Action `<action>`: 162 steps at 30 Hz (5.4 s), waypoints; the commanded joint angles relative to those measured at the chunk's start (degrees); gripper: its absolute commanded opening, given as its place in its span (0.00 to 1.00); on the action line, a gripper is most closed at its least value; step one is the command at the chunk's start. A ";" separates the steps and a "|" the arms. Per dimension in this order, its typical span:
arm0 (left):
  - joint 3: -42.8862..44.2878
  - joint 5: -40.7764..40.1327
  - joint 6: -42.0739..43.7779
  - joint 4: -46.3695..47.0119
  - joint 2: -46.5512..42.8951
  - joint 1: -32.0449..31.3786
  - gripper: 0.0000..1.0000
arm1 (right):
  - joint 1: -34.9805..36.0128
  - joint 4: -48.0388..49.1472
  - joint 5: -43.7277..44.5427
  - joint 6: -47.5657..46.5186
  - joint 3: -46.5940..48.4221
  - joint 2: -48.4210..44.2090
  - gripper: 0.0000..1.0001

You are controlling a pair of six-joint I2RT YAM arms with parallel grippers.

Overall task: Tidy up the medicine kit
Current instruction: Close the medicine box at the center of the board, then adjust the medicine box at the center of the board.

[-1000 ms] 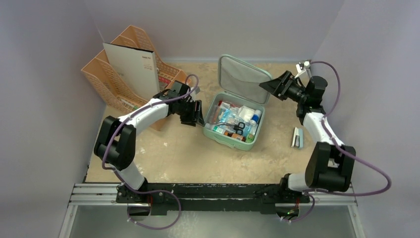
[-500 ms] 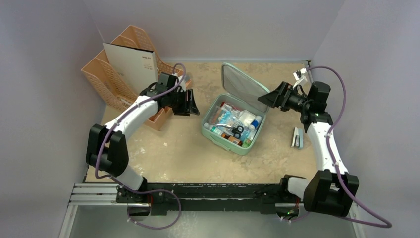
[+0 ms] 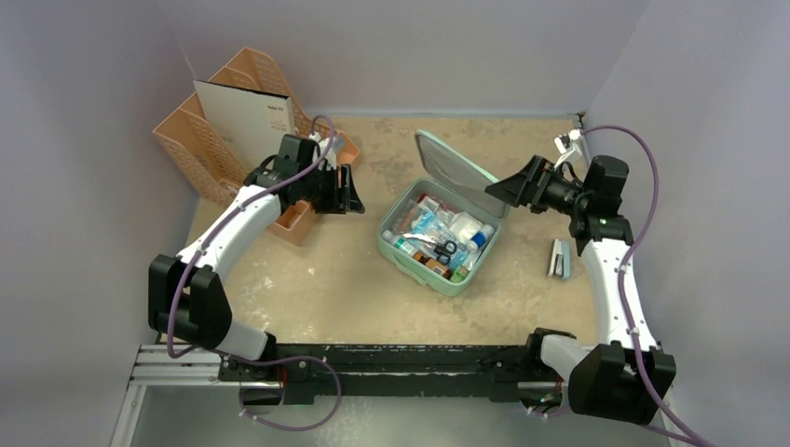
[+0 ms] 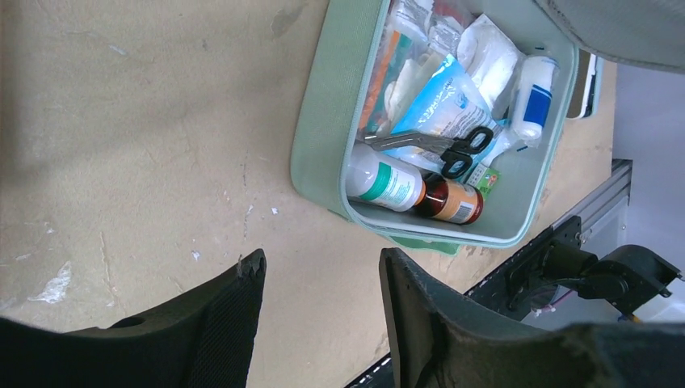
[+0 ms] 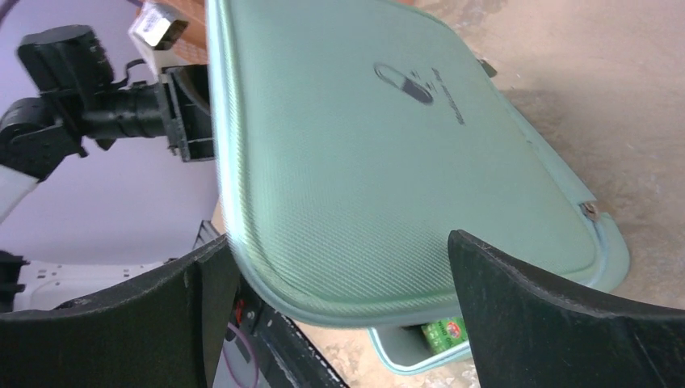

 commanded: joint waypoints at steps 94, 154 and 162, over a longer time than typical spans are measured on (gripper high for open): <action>3.50 17.51 -2.85 5.57 18.28 -4.81 0.45 | 10.79 -20.98 28.57 4.88 -5.67 2.32 0.72; 5.61 -8.12 1.31 6.89 6.80 -10.39 0.56 | 13.53 -17.41 34.16 9.26 -0.61 4.64 0.70; 4.32 -0.22 0.25 11.21 13.61 -8.02 0.56 | 14.15 -6.93 29.42 10.75 -8.83 3.74 0.69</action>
